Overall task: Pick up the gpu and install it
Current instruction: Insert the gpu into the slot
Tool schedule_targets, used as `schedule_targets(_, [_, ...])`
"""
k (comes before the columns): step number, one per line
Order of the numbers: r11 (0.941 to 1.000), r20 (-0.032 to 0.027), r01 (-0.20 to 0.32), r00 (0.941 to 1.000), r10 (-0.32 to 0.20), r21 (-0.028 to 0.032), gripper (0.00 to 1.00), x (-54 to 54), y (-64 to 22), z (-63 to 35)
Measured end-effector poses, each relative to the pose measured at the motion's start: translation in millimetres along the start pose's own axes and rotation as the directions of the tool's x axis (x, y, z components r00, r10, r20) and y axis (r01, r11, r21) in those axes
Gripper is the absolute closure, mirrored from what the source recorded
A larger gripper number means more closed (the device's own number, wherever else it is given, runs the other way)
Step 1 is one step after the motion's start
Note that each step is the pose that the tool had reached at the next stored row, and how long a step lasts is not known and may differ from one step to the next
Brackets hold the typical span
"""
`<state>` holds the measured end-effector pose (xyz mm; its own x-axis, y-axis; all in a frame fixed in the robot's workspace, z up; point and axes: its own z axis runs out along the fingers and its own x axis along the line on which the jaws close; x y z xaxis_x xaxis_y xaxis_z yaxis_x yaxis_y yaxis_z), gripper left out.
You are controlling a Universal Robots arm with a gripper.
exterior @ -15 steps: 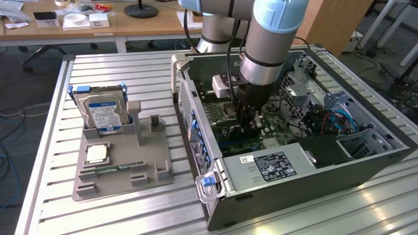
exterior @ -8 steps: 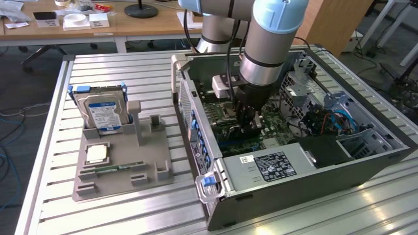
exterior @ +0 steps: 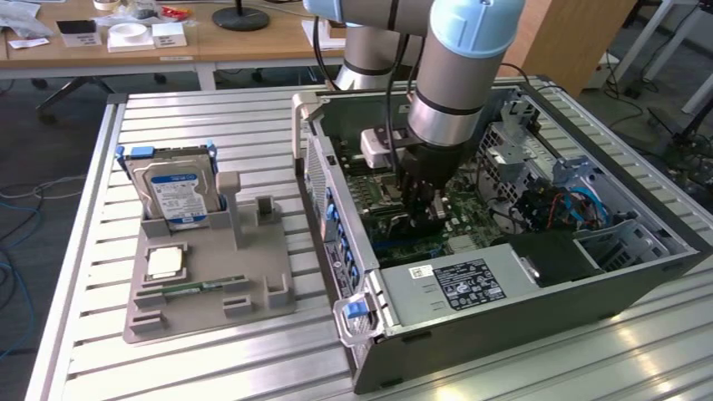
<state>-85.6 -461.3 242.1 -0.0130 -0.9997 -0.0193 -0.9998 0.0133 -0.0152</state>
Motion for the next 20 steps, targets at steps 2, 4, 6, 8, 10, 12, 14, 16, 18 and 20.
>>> schedule_targets(2, [1.0000,0.0000,0.000,1.0000,0.000,0.0002,0.73,0.0,0.4,0.0])
schedule_targets(4, [1.0000,-0.0001,0.000,1.0000,0.000,0.0006,0.73,0.0,0.9,0.0])
schedule_targets(6, [1.0000,-0.0001,0.000,1.0000,0.000,0.0009,0.73,0.0,1.4,-0.1])
schedule_targets(8, [1.0000,0.0000,0.000,1.0000,0.000,0.0012,0.73,0.0,1.7,0.0])
schedule_targets(10, [1.0000,0.0001,0.000,1.0000,0.000,0.0018,0.73,0.0,2.3,0.1])
schedule_targets(12, [1.0000,0.0000,0.000,1.0000,0.000,0.0021,0.73,0.1,2.5,0.4])
schedule_targets(14, [1.0000,-0.0001,0.000,1.0000,0.000,0.0022,0.73,0.1,2.5,0.4])
schedule_targets(16, [1.0000,-0.0002,0.000,1.0000,0.000,0.0022,0.73,0.1,2.6,0.5])
schedule_targets(18, [1.0000,-0.0001,0.000,1.0000,0.000,0.0023,0.73,0.1,2.6,0.5])
schedule_targets(20, [1.0000,-0.0001,0.000,1.0000,0.000,0.0023,0.73,0.1,2.6,0.8])
